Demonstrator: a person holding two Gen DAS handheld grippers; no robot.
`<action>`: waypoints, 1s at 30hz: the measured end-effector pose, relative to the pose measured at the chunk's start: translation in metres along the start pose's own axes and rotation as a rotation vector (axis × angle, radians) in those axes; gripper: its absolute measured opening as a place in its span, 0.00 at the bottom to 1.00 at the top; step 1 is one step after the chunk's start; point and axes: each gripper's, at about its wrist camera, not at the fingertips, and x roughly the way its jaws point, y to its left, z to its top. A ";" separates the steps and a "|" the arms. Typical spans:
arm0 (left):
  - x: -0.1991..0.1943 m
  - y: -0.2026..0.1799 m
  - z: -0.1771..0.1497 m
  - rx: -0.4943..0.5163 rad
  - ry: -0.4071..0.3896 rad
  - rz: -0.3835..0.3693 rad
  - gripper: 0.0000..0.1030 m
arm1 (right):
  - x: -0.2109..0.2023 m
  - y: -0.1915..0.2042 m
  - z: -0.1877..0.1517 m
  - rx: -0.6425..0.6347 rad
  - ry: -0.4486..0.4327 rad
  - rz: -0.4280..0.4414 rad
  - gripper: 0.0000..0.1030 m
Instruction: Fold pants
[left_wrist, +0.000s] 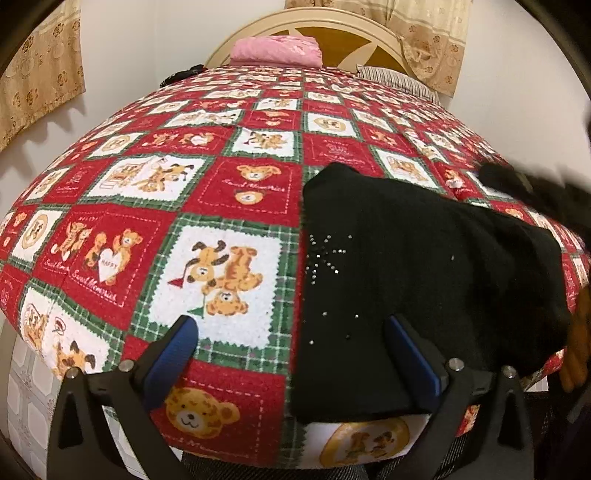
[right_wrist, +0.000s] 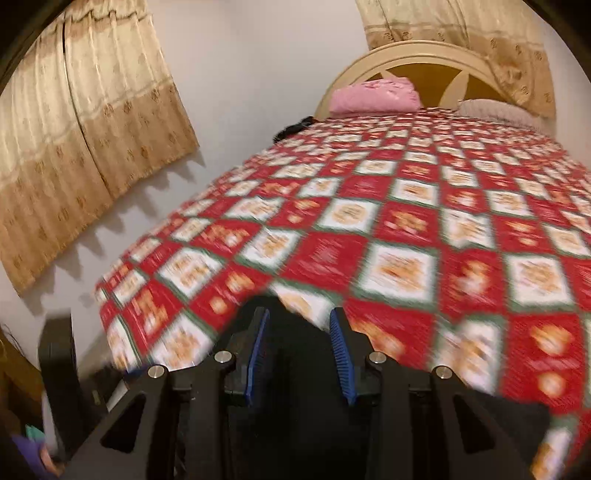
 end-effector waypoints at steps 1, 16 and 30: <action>0.000 0.000 0.000 -0.001 0.001 0.000 1.00 | -0.006 -0.003 -0.009 -0.021 0.011 -0.029 0.35; -0.002 0.007 0.003 -0.017 0.020 -0.028 1.00 | -0.067 -0.003 -0.089 -0.209 -0.008 -0.138 0.35; -0.042 -0.023 0.048 0.169 -0.176 -0.043 1.00 | -0.110 -0.049 -0.106 -0.024 -0.043 -0.140 0.36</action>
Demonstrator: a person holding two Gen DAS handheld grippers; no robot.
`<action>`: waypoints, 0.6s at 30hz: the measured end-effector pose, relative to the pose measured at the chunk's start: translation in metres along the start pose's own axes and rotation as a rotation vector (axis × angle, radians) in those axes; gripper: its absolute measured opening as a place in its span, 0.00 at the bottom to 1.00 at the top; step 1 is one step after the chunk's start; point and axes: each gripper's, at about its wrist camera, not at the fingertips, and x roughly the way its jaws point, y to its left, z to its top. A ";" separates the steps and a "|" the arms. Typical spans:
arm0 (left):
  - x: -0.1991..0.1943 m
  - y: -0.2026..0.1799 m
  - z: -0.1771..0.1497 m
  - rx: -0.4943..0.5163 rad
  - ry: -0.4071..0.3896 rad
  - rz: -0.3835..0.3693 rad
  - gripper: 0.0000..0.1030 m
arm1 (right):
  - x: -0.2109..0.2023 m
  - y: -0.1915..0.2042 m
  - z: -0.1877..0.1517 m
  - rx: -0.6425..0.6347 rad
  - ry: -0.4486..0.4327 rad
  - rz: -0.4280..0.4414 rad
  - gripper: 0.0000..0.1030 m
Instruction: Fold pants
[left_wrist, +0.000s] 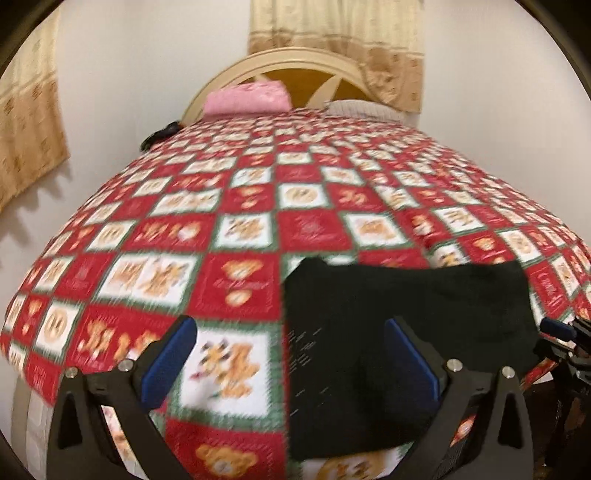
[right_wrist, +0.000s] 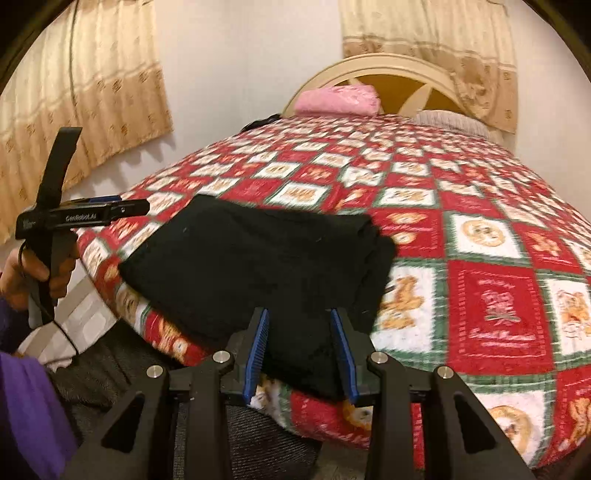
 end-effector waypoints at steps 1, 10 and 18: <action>0.002 -0.004 0.003 0.007 -0.003 -0.017 1.00 | -0.002 -0.006 0.002 0.037 -0.014 -0.012 0.36; 0.038 -0.040 0.008 0.027 0.064 -0.101 1.00 | 0.009 -0.039 0.005 0.268 -0.013 -0.004 0.40; 0.062 -0.045 -0.016 0.053 0.163 -0.081 1.00 | 0.009 -0.039 0.010 0.270 -0.043 -0.013 0.40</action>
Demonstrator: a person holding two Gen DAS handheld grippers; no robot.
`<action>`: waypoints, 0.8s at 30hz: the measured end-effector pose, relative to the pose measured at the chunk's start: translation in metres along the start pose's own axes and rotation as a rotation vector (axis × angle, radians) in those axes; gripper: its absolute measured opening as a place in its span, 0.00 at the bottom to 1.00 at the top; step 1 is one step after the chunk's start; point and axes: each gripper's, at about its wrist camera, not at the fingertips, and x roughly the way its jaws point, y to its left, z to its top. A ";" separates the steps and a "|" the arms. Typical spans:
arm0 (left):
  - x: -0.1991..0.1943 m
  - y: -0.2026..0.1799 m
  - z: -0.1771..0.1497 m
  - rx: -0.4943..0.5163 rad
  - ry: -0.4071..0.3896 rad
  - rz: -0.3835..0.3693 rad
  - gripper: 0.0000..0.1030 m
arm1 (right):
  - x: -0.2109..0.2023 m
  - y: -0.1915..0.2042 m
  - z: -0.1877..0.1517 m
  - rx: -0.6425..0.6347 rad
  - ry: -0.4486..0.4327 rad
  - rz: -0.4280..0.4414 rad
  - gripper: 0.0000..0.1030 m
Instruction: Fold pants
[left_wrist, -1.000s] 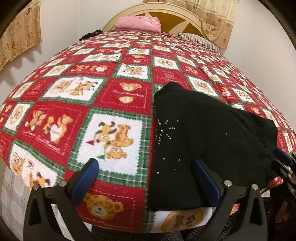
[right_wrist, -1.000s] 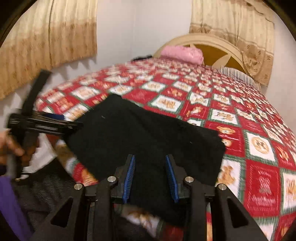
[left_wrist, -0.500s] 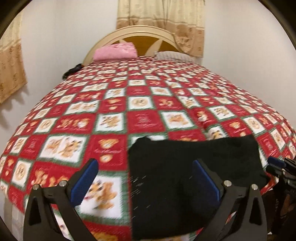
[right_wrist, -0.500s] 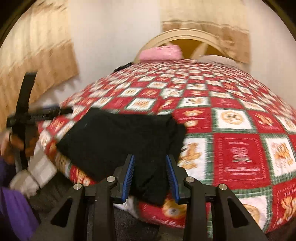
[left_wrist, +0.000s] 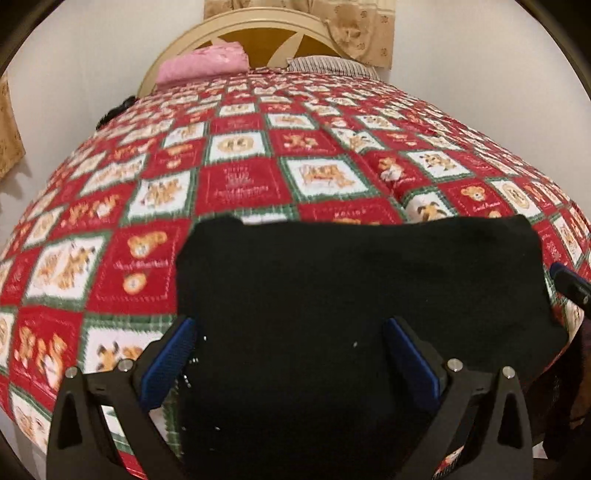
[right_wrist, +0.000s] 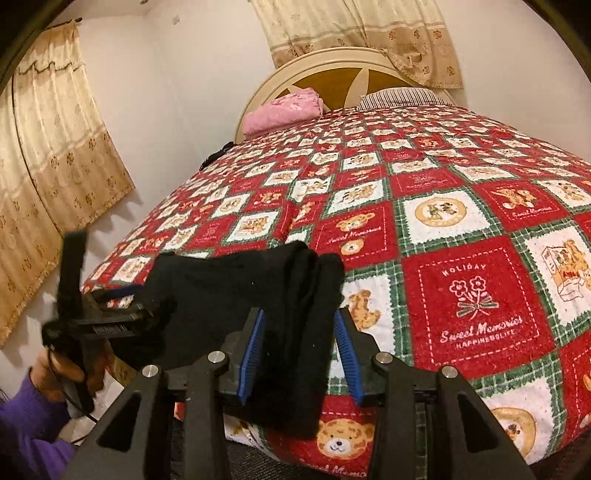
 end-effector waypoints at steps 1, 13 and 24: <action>-0.001 0.000 -0.001 -0.002 -0.005 -0.002 1.00 | 0.000 -0.001 0.001 0.005 -0.003 -0.006 0.40; 0.002 0.000 -0.001 0.005 -0.007 0.000 1.00 | 0.011 0.004 0.009 0.065 -0.011 -0.011 0.40; 0.001 0.000 -0.003 0.019 -0.013 -0.017 1.00 | -0.002 0.012 -0.008 -0.043 0.032 -0.058 0.40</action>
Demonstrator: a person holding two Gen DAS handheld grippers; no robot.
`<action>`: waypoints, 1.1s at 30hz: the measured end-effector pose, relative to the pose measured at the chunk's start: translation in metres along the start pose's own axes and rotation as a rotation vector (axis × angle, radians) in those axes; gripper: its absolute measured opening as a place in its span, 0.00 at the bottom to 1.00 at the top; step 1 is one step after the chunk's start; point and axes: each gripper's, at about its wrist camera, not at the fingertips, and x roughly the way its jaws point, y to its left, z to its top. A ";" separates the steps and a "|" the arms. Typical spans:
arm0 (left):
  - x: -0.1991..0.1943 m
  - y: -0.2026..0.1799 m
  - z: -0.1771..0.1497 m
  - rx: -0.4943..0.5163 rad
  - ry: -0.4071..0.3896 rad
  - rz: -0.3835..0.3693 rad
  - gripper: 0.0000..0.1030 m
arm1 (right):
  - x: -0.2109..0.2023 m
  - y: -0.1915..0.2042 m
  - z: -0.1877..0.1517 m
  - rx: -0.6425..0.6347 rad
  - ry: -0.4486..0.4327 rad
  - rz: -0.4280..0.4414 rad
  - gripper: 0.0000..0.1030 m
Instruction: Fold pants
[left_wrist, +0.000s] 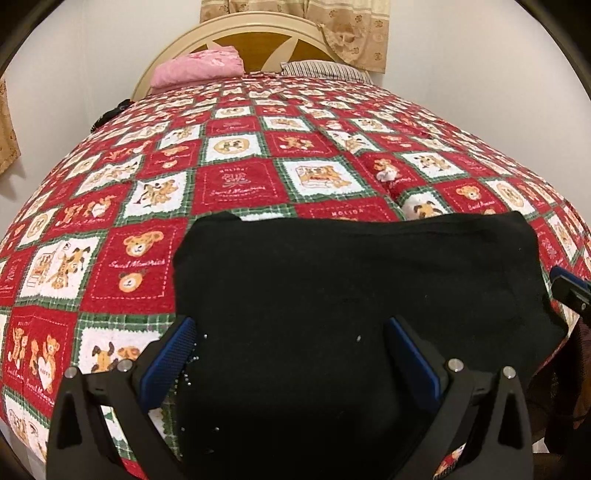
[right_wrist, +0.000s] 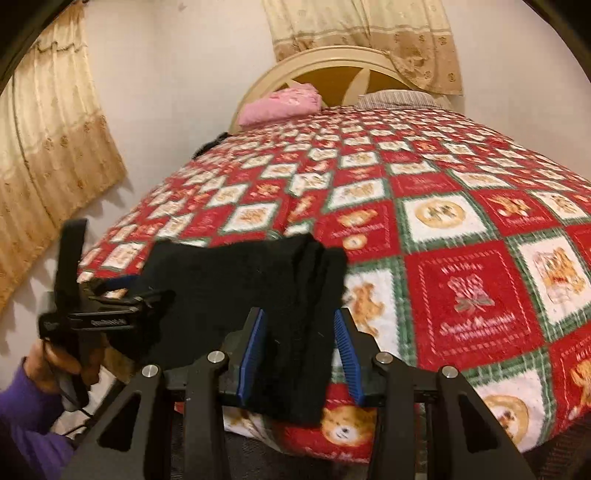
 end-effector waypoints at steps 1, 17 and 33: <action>0.000 -0.001 0.000 0.000 0.000 0.004 1.00 | 0.001 -0.003 0.000 0.015 0.003 0.002 0.40; -0.057 0.071 -0.014 -0.109 -0.074 0.016 1.00 | 0.005 -0.033 -0.003 0.185 -0.001 0.088 0.60; -0.033 0.088 -0.018 -0.249 -0.011 -0.111 1.00 | 0.005 -0.029 -0.006 0.181 0.011 0.098 0.60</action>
